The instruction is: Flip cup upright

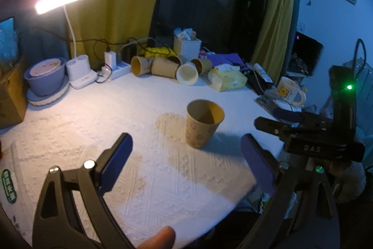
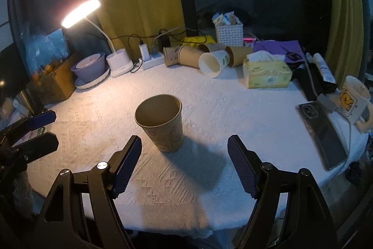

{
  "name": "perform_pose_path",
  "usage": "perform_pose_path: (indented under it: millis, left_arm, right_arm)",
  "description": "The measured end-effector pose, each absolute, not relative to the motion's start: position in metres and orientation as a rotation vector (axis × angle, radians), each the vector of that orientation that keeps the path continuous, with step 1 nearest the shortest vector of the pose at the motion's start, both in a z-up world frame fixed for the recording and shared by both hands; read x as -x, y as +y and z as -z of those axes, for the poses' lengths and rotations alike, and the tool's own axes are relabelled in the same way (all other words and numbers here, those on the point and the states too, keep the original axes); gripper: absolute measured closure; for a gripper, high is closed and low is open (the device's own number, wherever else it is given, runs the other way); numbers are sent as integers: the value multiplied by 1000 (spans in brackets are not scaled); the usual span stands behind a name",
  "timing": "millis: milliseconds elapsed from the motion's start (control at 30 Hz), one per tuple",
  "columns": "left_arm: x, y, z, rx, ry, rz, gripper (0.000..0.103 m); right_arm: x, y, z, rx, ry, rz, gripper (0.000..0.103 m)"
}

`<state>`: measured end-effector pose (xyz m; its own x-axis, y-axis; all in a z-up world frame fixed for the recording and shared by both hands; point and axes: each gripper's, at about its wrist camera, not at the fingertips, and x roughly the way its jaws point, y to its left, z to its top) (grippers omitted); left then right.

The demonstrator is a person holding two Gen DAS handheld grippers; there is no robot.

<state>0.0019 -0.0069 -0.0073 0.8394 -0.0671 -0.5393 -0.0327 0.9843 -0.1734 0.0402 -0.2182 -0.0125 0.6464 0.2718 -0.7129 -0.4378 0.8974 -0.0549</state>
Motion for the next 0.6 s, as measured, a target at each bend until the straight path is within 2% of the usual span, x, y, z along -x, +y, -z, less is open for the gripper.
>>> perform_pose_path:
  millis: [600]
  left_arm:
    - [33,-27,-33,112,418,23,8]
  right_arm:
    - [-6,-213,-41,262,638,-413,24]
